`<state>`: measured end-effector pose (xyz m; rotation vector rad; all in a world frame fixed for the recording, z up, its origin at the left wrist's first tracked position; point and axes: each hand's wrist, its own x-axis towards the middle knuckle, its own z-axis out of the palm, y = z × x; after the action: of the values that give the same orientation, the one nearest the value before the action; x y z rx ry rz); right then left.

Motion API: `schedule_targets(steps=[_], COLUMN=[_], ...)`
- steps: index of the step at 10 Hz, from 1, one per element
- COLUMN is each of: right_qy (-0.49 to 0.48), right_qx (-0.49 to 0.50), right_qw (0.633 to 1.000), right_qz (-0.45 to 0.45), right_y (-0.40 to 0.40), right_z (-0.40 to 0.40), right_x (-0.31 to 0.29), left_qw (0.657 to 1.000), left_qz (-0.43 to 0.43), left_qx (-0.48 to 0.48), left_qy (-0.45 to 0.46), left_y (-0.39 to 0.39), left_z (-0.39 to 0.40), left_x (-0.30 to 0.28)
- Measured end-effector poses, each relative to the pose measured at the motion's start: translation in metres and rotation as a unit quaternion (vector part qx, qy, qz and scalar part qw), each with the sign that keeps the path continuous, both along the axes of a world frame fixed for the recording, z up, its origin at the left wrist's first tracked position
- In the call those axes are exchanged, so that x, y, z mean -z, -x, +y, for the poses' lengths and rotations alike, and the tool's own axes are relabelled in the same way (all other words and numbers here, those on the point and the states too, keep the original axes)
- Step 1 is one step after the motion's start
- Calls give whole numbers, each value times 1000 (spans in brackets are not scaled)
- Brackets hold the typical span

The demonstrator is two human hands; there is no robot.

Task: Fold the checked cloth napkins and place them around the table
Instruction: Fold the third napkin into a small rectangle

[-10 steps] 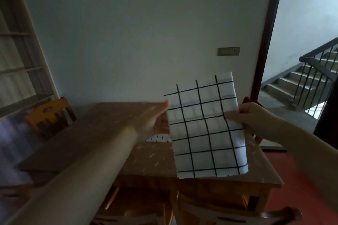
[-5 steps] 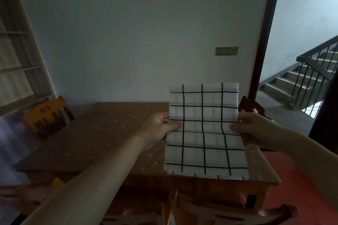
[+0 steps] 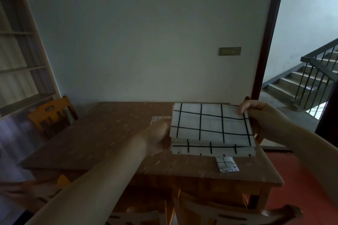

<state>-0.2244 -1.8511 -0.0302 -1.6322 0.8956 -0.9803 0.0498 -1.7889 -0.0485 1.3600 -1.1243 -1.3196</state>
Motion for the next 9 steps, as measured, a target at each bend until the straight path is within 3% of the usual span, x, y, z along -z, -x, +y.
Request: schedule_targets(steps=[3, 4, 5, 7, 8, 9], right_qy=[107, 148, 159, 153, 163, 122], right_qx=[5, 44, 90, 118, 90, 43], right_qw=[988, 980, 977, 976, 977, 990], right_qz=[113, 123, 110, 98, 106, 58], right_y=[5, 1, -2, -6, -7, -4], right_z=[4, 5, 5, 4, 10, 10], right_x=[-13, -14, -13, -10, -13, -15], left_qw=[996, 996, 994, 993, 993, 991], left_qz=[10, 49, 84, 72, 81, 94], left_qx=[90, 68, 68, 85, 68, 68], left_qy=[14, 15, 10, 30, 53, 68], left_y=[7, 8, 6, 7, 9, 7], left_z=[15, 14, 11, 12, 13, 11], left_x=[-9, -10, -9, -9, -12, -12])
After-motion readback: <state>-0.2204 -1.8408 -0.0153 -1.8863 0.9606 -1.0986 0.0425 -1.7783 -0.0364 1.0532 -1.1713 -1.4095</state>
